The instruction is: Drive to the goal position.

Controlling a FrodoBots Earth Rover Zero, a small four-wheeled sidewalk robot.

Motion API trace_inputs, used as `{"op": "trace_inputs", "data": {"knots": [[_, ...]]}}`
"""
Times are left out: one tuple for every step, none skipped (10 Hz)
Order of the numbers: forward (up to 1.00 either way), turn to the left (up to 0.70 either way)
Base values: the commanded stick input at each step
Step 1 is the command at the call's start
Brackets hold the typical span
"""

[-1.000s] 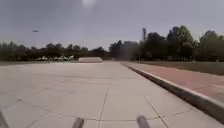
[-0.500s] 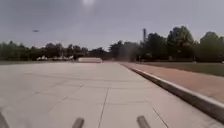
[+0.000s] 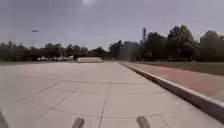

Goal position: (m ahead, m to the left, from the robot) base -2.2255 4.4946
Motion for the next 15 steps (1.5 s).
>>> {"op": "trace_inputs", "data": {"knots": [[0.70,0.00],[0.70,0.06],[0.70,0.24],[0.70,0.27],[0.70,0.27],[0.70,0.27],[0.70,0.27],[0.70,0.27],[0.70,0.27],[0.70,0.27],[0.70,0.27],[0.70,0.27],[0.70,0.27],[0.70,0.27],[0.70,0.27]]}}
